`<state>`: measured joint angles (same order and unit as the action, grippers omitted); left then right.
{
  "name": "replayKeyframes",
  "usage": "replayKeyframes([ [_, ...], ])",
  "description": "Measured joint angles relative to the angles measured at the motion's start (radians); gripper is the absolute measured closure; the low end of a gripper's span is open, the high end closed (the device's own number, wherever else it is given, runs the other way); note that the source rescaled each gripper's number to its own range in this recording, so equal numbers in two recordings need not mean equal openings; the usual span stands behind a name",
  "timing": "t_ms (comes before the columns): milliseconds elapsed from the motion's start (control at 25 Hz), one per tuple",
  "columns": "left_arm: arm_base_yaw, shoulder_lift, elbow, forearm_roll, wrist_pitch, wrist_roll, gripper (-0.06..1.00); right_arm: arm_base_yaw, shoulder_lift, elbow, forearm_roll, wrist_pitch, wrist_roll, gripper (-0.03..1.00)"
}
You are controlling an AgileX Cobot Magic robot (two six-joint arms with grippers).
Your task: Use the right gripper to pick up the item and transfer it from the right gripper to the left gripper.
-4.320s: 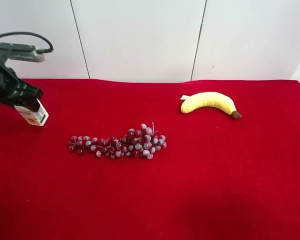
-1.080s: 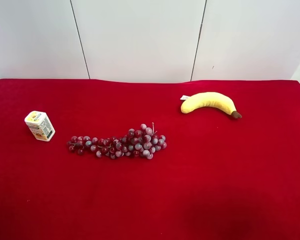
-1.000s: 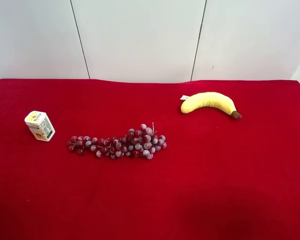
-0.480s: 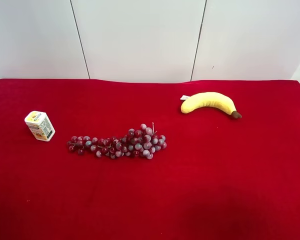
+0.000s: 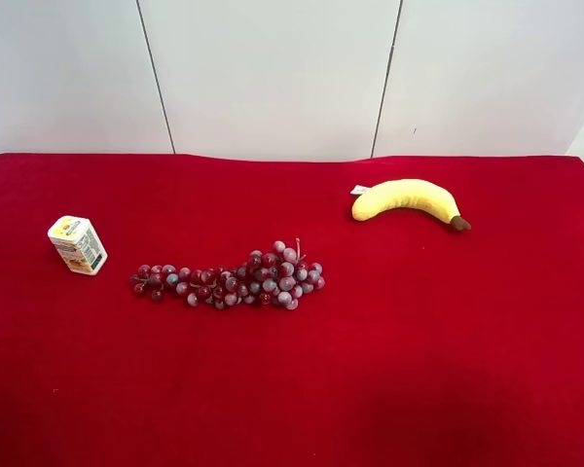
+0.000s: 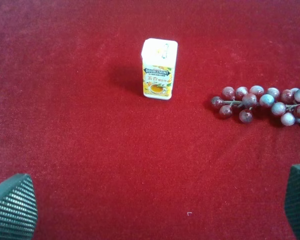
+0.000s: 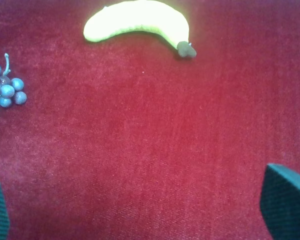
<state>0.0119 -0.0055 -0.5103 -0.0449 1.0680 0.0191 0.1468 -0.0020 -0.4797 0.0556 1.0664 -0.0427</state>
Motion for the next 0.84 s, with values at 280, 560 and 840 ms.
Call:
replayKeyframes([
  [280, 0.000, 0.000, 0.000, 0.000, 0.000, 0.000, -0.05, 0.000, 0.000, 0.000, 0.000, 0.000, 0.000, -0.03],
  [560, 0.000, 0.000, 0.000, 0.000, 0.000, 0.000, -0.05, 0.000, 0.000, 0.000, 0.000, 0.000, 0.000, -0.03],
  [840, 0.000, 0.000, 0.000, 0.000, 0.000, 0.000, -0.05, 0.000, 0.000, 0.000, 0.000, 0.000, 0.000, -0.03],
])
